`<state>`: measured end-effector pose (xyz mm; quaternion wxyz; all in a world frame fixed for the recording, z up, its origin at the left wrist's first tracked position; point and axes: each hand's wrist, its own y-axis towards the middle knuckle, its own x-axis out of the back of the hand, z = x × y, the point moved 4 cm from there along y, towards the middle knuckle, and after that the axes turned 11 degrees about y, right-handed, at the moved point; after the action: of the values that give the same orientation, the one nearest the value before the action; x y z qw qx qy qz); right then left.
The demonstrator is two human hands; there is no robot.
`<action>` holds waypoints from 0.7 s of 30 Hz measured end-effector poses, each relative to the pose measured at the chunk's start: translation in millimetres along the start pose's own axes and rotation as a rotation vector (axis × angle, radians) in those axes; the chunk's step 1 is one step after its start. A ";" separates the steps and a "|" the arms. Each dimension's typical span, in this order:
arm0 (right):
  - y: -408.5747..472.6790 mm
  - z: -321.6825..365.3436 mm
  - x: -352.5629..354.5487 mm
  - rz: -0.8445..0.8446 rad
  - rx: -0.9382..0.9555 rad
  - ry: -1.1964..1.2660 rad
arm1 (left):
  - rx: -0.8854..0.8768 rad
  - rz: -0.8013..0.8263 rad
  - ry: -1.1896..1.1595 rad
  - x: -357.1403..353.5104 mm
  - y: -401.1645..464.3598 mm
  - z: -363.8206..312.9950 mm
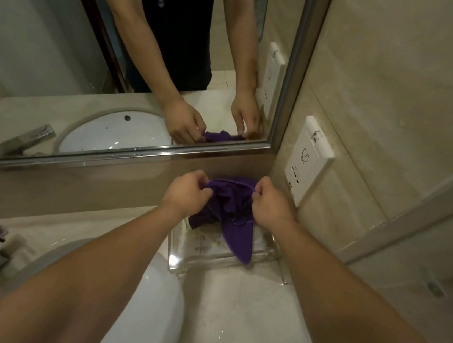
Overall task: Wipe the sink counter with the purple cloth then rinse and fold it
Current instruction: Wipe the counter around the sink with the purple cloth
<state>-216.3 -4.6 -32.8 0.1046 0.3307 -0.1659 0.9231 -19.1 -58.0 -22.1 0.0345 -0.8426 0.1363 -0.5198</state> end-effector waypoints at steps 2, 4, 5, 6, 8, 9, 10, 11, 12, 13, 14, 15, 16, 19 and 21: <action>-8.8 9.0 10.5 -0.065 -0.004 0.105 | 0.029 -0.064 -0.094 17.7 -9.7 -2.5; -18.5 19.8 18.1 -0.088 0.014 0.163 | 0.047 -0.086 -0.170 35.9 -21.4 -6.9; -23.2 25.3 20.9 -0.085 0.034 0.163 | 0.045 -0.069 -0.218 44.7 -28.7 -10.7; -28.5 31.1 24.0 -0.071 0.055 0.153 | 0.039 -0.046 -0.264 52.6 -35.9 -14.1; -39.4 42.0 30.6 -0.025 0.097 0.113 | 0.030 -0.025 -0.280 70.8 -52.7 -17.9; -45.1 47.7 35.5 -0.006 0.125 0.085 | 0.020 -0.031 -0.249 80.6 -61.6 -18.9; -51.9 54.0 41.5 0.008 0.163 0.050 | 0.001 -0.043 -0.208 89.0 -70.2 -18.6; -58.3 59.8 48.1 0.015 0.204 0.013 | -0.021 -0.047 -0.154 95.6 -79.0 -17.2; -66.1 66.5 56.5 0.016 0.244 -0.017 | -0.048 -0.041 -0.089 100.8 -87.9 -15.0; -74.0 72.9 66.0 0.010 0.280 -0.048 | -0.081 -0.026 -0.020 105.5 -97.8 -13.9; -82.6 79.7 76.3 0.005 0.313 -0.088 | -0.115 -0.007 0.049 109.4 -107.4 -12.2; -91.7 86.5 86.3 -0.002 0.347 -0.146 | -0.147 0.020 0.122 112.8 -117.1 -11.3; -101.8 93.5 96.1 -0.004 0.383 -0.221 | -0.176 0.049 0.208 115.5 -125.8 -10.0; -136.7 107.0 115.4 0.036 0.479 -0.541 | -0.224 0.122 0.488 120.8 -148.9 -2.0; -161.1 112.0 123.1 0.043 0.547 -0.799 | -0.191 0.166 0.525 121.9 -163.0 9.5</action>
<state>-196.5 112.3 166.2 -0.0773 0.6714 0.0490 0.7355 72.4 65.4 111.7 -0.0391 -0.6645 0.2576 -0.7004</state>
